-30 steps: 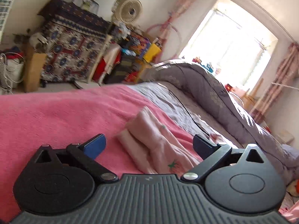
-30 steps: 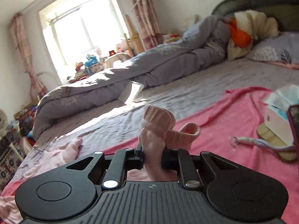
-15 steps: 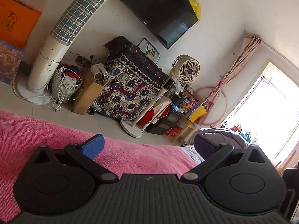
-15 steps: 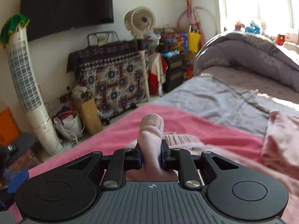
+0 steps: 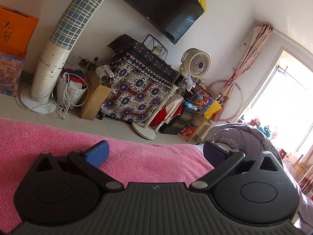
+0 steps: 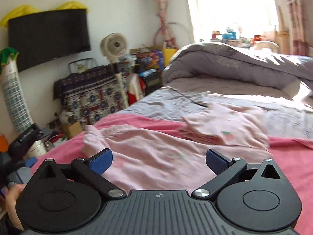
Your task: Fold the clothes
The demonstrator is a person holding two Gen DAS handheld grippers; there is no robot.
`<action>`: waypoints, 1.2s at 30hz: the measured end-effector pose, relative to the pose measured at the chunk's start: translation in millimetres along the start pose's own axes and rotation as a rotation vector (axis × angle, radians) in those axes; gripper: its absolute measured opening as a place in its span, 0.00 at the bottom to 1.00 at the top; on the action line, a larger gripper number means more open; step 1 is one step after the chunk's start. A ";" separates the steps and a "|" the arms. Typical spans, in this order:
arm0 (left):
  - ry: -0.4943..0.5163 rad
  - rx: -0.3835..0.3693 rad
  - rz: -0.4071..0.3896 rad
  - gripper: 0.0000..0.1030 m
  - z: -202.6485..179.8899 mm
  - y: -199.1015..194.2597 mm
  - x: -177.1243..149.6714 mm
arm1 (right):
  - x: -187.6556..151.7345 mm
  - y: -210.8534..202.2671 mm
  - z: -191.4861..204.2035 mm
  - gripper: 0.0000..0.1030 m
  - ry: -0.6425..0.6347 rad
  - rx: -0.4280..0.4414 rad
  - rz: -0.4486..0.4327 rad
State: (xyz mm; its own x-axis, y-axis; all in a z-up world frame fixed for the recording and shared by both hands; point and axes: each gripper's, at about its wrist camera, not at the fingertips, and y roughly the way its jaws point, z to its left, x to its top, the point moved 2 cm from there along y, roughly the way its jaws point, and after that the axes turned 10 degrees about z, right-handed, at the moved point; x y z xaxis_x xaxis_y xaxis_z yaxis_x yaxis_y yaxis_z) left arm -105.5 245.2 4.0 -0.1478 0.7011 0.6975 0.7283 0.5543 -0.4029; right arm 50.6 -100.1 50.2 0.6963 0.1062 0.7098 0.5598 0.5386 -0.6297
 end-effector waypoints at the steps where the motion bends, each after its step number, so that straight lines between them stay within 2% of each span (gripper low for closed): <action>1: 0.003 0.003 0.000 0.99 -0.6 0.6 -0.4 | -5.1 -10.3 -26.9 1.00 0.072 -0.041 -0.004; 2: 0.006 0.006 0.000 0.99 -1.2 1.3 -0.7 | -10.3 -20.6 -53.8 1.00 0.144 -0.083 -0.007; 4: 0.017 0.017 0.001 0.99 -3.2 3.0 -2.0 | -26.7 -23.1 -103.3 1.00 0.348 -0.066 0.032; 7: 0.035 0.035 0.004 0.99 -6.8 6.0 -4.4 | -48.3 -23.0 -140.4 0.97 0.524 0.106 -0.022; 8: 0.038 0.040 0.003 0.99 -7.7 6.6 -4.9 | -50.3 -19.9 -144.5 0.97 0.556 0.166 -0.025; 11: 0.041 0.047 0.000 0.99 -8.7 7.4 -5.4 | -44.1 -0.9 -139.5 0.84 0.614 0.326 0.033; 13: 0.041 0.052 -0.006 0.99 -9.4 7.6 -6.3 | -38.9 14.1 -130.6 0.81 0.615 0.332 0.063; 14: 0.041 0.054 -0.009 0.99 -9.7 7.7 -6.7 | -35.9 21.2 -126.0 0.72 0.607 0.324 0.074; 15: 0.039 0.055 -0.013 0.99 -10.0 8.3 -6.7 | -34.7 26.9 -124.1 0.54 0.620 0.317 0.089; 16: 0.038 0.055 -0.016 0.99 -10.2 8.9 -6.8 | -35.0 31.2 -124.5 0.42 0.651 0.311 0.109; 17: 0.037 0.055 -0.019 0.99 -10.5 9.6 -6.8 | -36.2 36.0 -127.0 0.16 0.702 0.337 0.139; 19: 0.019 0.037 -0.034 0.99 -8.1 9.3 -6.4 | -36.9 32.8 -136.0 0.16 0.781 0.418 0.150; 20: 0.008 0.025 -0.041 0.99 -6.3 8.8 -6.0 | -32.9 24.2 -137.2 0.15 0.766 0.434 0.131; 26: -0.019 0.006 -0.053 0.99 -1.7 8.1 -4.1 | -12.4 -65.4 -142.3 0.11 0.678 0.449 0.049; 29: -0.011 0.018 -0.040 0.99 -4.2 9.2 -3.9 | -21.1 -101.6 -156.9 0.11 0.624 0.369 0.003; 30: -0.007 0.018 -0.034 0.99 -4.6 9.0 -4.0 | -25.6 -103.5 -164.0 0.11 0.625 0.338 0.012; 32: -0.003 0.008 -0.025 1.00 -4.8 7.6 -4.7 | -41.4 -93.2 -175.5 0.12 0.679 0.301 0.085; 34: -0.003 -0.010 -0.022 1.00 -4.2 5.2 -6.1 | -62.0 -79.9 -181.3 0.20 0.730 0.299 0.175; 35: -0.005 -0.017 -0.024 1.00 -3.7 4.7 -6.5 | -73.7 -72.9 -181.3 0.39 0.750 0.307 0.197; 36: -0.007 -0.023 -0.028 1.00 -3.1 4.2 -6.9 | -86.6 -65.1 -179.0 0.46 0.766 0.319 0.200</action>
State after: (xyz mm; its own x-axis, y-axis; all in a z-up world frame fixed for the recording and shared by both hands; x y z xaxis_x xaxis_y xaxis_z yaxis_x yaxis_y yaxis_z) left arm -99.4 241.3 -0.6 -0.1728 0.6890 0.7039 0.7394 0.5629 -0.3695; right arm 34.3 -294.0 -26.7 0.9443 -0.3088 0.1133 0.3212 0.7915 -0.5200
